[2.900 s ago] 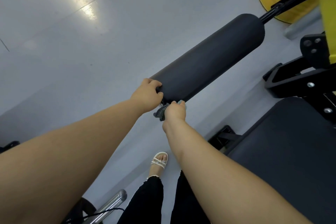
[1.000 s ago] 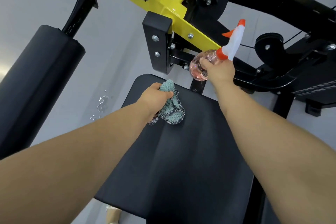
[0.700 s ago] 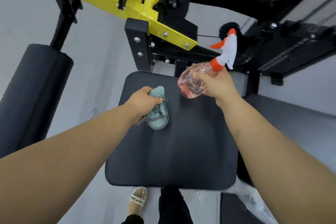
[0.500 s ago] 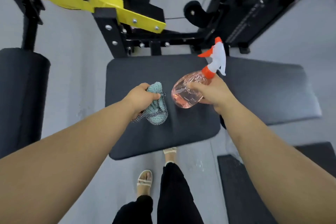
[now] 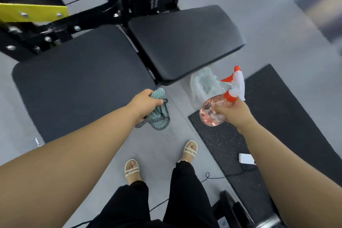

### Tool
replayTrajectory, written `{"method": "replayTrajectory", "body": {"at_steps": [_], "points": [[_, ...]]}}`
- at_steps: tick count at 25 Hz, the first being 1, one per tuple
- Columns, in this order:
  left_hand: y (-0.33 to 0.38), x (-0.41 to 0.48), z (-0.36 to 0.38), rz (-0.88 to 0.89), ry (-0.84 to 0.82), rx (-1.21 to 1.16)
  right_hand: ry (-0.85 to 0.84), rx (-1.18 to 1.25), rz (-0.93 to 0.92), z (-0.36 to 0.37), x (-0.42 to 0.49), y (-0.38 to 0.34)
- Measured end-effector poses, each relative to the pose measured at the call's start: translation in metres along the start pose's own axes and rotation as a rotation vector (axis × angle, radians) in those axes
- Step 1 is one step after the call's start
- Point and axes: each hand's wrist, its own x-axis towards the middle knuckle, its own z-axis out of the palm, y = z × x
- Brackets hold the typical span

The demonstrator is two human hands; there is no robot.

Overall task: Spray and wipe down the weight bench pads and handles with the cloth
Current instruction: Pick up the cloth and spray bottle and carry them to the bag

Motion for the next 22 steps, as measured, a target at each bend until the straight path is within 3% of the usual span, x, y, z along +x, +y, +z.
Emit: {"method": "replayTrajectory", "body": {"at_steps": [5, 12, 22], "points": [[0.049, 0.028, 0.092, -0.017, -0.031, 0.027, 0.037, 0.067, 0.162, -0.056, 0.057, 0.055], [0.118, 0.077, 0.217, -0.017, -0.062, 0.031, -0.028, -0.035, 0.057, -0.128, 0.146, 0.066], [0.181, 0.129, 0.262, -0.009, -0.054, 0.238, 0.051, 0.053, 0.059, -0.194, 0.227, 0.044]]}}
